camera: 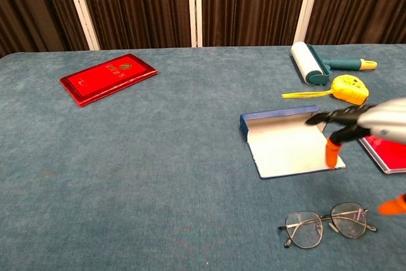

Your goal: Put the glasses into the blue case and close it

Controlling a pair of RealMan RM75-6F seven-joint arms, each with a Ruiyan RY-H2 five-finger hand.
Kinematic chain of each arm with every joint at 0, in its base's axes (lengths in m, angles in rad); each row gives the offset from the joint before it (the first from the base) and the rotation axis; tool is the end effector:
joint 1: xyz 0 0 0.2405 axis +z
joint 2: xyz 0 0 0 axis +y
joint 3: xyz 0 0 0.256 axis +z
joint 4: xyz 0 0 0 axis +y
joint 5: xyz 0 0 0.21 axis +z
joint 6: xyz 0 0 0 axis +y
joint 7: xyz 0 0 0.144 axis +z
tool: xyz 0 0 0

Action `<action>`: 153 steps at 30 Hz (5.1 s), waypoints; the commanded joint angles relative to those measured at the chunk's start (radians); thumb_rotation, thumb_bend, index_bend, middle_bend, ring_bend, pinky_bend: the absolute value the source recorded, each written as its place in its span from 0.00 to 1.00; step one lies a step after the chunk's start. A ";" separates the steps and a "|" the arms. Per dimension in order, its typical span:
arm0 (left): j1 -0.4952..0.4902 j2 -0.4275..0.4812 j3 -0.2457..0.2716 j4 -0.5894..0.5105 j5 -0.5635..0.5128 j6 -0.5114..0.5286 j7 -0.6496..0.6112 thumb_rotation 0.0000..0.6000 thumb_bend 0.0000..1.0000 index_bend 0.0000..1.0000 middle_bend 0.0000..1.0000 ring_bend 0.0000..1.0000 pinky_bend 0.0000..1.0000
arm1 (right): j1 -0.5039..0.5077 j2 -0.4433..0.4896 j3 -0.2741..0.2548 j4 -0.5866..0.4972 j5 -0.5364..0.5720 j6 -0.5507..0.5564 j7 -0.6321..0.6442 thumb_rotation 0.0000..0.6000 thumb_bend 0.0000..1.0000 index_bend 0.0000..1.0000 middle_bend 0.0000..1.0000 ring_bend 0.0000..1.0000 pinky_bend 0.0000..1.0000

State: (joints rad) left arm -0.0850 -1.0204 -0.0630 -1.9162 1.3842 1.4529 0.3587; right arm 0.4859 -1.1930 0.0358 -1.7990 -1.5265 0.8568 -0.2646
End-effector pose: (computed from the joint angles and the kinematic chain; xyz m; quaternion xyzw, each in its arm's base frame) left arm -0.2714 0.1779 0.1655 -0.6088 -0.3767 -0.3138 0.6237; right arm -0.1977 -0.2393 0.0385 0.8307 -0.3441 0.2901 0.3276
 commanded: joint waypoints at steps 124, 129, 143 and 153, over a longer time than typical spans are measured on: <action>-0.074 -0.019 -0.025 0.062 -0.201 -0.086 -0.003 1.00 0.00 0.00 0.00 0.00 0.00 | 0.401 -0.399 0.102 0.487 0.594 -0.041 -0.396 1.00 0.38 0.63 0.00 0.00 0.00; -0.076 -0.020 -0.024 0.063 -0.205 -0.086 -0.003 1.00 0.00 0.00 0.00 0.00 0.00 | 0.407 -0.412 0.107 0.515 0.620 -0.036 -0.397 1.00 0.38 0.63 0.00 0.00 0.00; -0.080 -0.019 -0.021 0.063 -0.209 -0.088 -0.006 1.00 0.00 0.00 0.00 0.00 0.00 | 0.402 -0.431 0.115 0.504 0.633 0.046 -0.409 1.00 0.17 0.26 0.00 0.00 0.00; -0.081 -0.015 -0.018 0.058 -0.207 -0.086 -0.010 1.00 0.00 0.00 0.00 0.00 0.00 | 0.392 -0.440 0.110 0.516 0.581 0.061 -0.368 1.00 0.05 0.00 0.00 0.00 0.00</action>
State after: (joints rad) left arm -0.1660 -1.0352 -0.0810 -1.8578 1.1769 1.3669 0.3485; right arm 0.8775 -1.6309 0.1464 -1.2846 -0.9434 0.9196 -0.6334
